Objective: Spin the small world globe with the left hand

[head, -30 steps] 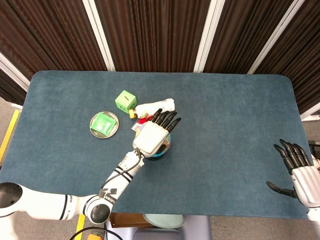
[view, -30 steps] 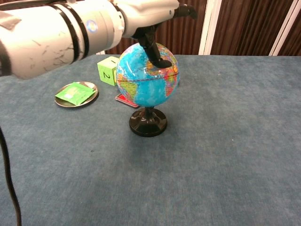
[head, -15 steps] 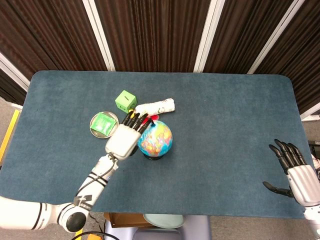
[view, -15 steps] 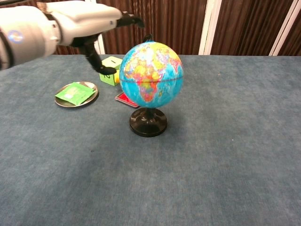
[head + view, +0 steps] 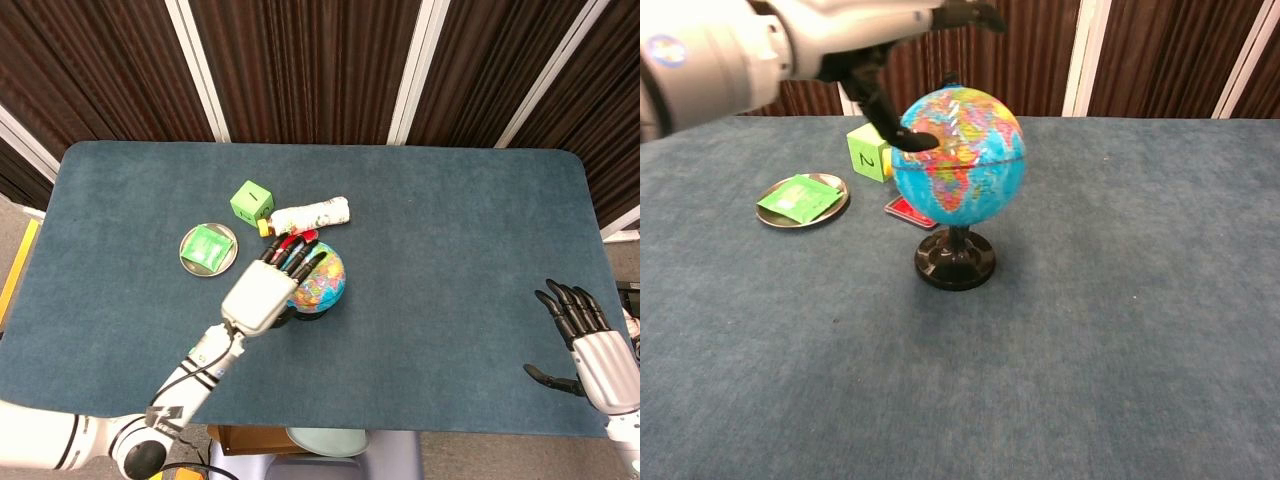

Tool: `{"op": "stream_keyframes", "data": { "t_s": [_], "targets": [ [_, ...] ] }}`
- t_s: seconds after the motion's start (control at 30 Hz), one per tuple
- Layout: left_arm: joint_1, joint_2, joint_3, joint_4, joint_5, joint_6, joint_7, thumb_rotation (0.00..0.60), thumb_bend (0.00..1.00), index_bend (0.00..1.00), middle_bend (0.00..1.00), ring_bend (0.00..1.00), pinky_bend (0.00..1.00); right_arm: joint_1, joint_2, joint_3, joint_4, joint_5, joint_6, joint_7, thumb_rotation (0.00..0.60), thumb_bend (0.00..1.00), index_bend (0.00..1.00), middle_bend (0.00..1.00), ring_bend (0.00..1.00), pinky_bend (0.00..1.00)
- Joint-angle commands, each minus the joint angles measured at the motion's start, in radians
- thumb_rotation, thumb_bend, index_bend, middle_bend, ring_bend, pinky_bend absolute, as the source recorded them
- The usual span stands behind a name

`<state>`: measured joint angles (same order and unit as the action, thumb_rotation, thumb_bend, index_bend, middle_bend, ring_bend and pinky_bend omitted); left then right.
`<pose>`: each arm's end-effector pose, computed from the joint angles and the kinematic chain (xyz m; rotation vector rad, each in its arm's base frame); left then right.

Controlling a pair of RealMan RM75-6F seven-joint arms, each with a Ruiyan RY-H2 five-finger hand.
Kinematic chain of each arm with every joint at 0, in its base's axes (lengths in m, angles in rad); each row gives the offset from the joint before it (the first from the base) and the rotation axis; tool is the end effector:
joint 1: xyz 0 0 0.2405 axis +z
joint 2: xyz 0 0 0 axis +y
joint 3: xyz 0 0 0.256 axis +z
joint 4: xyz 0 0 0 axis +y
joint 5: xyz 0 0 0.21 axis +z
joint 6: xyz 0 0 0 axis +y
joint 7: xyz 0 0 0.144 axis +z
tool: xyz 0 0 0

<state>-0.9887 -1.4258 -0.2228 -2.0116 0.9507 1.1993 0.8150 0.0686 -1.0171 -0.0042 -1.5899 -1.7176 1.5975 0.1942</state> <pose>0.0031 0.2977 0.0344 -1.9931 -0.5875 -1.1182 -0.2946 -0.1621 0.1865 1.5180 -0.8591 1.0903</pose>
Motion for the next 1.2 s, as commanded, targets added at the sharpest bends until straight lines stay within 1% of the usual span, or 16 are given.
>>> {"op": "stream_keyframes", "data": {
  "t_s": [0.03,0.13,0.23,0.33,0.43,0.5,0.6,0.7,0.87,1.1,1.2],
  "targets": [
    [-0.063,-0.061,-0.049,0.042,-0.068,-0.026,0.045,0.6,0.3,0.0,0.0,0.0,0.0,-0.004,0.002,0.0,0.003,0.006,0.004,0.004,0.6,0.16,0.0,0.07,0.0,0.0],
    [-0.109,-0.103,-0.081,0.073,-0.125,-0.031,0.08,0.6,0.29,0.0,0.0,0.0,0.0,-0.008,0.002,-0.001,0.009,0.011,0.005,0.012,0.6,0.16,0.0,0.07,0.0,0.0],
    [-0.149,-0.132,-0.098,0.103,-0.177,-0.022,0.127,0.6,0.3,0.0,0.0,0.0,0.0,-0.012,-0.001,-0.002,0.017,0.016,0.008,0.021,0.6,0.16,0.0,0.07,0.0,0.0],
    [-0.176,-0.15,-0.102,0.13,-0.226,-0.004,0.173,0.6,0.3,0.0,0.0,0.0,0.0,-0.016,-0.004,-0.003,0.027,0.02,0.012,0.03,0.6,0.16,0.0,0.07,0.0,0.0],
    [-0.181,-0.156,-0.103,0.139,-0.241,0.005,0.181,0.6,0.3,0.0,0.0,0.0,0.0,-0.017,-0.005,-0.003,0.031,0.021,0.014,0.033,0.6,0.16,0.0,0.07,0.0,0.0],
    [-0.188,-0.167,-0.101,0.173,-0.275,0.021,0.195,0.6,0.29,0.0,0.0,0.0,0.0,-0.02,-0.007,-0.004,0.038,0.022,0.016,0.039,0.6,0.16,0.0,0.07,0.0,0.0],
    [-0.19,-0.172,-0.098,0.187,-0.291,0.033,0.196,0.6,0.3,0.0,0.0,0.0,0.0,-0.02,-0.01,-0.005,0.043,0.018,0.017,0.043,0.6,0.16,0.0,0.07,0.0,0.0],
    [-0.184,-0.162,-0.076,0.182,-0.285,0.049,0.206,0.6,0.3,0.0,0.0,0.0,0.0,-0.021,-0.01,-0.006,0.045,0.017,0.02,0.044,0.6,0.16,0.0,0.07,0.0,0.0],
    [-0.153,-0.129,-0.02,0.152,-0.236,0.094,0.22,0.6,0.29,0.0,0.0,0.0,0.0,-0.022,-0.009,-0.007,0.044,0.015,0.022,0.044,0.6,0.16,0.0,0.07,0.0,0.0],
    [-0.076,-0.049,0.051,0.083,-0.171,0.133,0.18,0.6,0.3,0.0,0.0,0.0,0.0,-0.013,-0.008,-0.005,0.037,0.009,0.012,0.037,0.6,0.16,0.0,0.07,0.0,0.0],
    [-0.031,-0.006,0.083,0.048,-0.126,0.141,0.131,0.6,0.3,0.0,0.0,0.0,0.0,-0.006,-0.007,-0.004,0.03,0.004,0.004,0.029,0.6,0.16,0.0,0.07,0.0,0.0]
  ]
}}
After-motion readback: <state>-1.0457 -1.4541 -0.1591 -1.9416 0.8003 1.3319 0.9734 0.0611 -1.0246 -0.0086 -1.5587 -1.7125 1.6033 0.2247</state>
